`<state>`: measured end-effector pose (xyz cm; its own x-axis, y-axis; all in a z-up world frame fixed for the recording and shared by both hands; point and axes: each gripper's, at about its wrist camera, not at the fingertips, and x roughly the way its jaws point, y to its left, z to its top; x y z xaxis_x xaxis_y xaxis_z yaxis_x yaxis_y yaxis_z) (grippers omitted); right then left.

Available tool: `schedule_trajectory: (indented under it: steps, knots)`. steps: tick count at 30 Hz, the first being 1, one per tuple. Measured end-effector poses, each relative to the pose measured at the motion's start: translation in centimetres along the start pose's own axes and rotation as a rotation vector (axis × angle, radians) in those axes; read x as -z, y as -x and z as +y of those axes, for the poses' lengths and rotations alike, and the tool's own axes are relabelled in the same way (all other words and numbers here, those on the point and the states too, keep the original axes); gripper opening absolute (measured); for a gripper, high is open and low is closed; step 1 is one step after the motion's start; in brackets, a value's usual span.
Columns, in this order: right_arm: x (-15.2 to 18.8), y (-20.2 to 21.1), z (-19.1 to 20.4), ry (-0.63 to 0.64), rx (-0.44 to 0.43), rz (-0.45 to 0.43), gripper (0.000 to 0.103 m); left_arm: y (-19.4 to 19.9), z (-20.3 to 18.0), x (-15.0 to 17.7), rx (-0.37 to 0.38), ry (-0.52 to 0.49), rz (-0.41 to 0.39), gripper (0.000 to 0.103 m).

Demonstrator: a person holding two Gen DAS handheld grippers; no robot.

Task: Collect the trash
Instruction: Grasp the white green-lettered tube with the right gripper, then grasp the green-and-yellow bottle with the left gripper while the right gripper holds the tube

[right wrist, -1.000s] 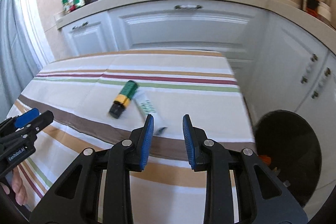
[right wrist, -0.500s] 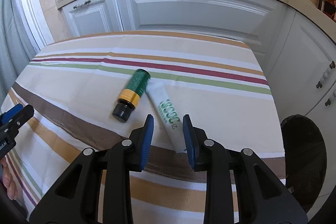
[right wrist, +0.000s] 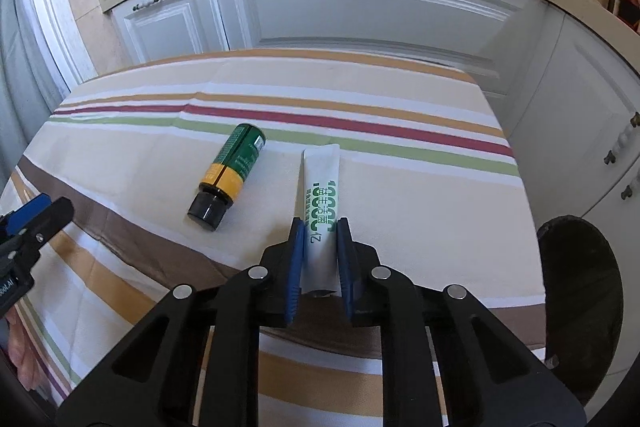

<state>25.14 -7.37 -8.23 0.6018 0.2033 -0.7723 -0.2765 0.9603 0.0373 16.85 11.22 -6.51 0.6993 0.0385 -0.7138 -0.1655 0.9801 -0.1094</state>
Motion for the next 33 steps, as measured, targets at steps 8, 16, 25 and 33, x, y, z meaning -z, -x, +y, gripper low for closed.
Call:
schedule_trajectory:
  steps: [8,16,25,33]
  knots:
    - [-0.7,1.1,-2.6,-0.029,0.046,-0.055,0.015,-1.3,-4.1,-0.7,0.068,-0.063,0.011,0.064]
    - [-0.9,1.7,-6.1,-0.087,0.07,-0.081,0.016,-3.2,-7.6,-1.7,0.12,-0.105,0.032,0.064]
    - [-0.2,2.3,-8.4,-0.122,0.069,-0.095,0.016,-6.1,-10.3,-2.1,0.121,-0.153,0.09,0.06]
    - [0.2,2.4,-9.0,-0.136,0.06,-0.099,0.016,-6.9,-11.1,-2.1,0.104,-0.2,0.107,0.025]
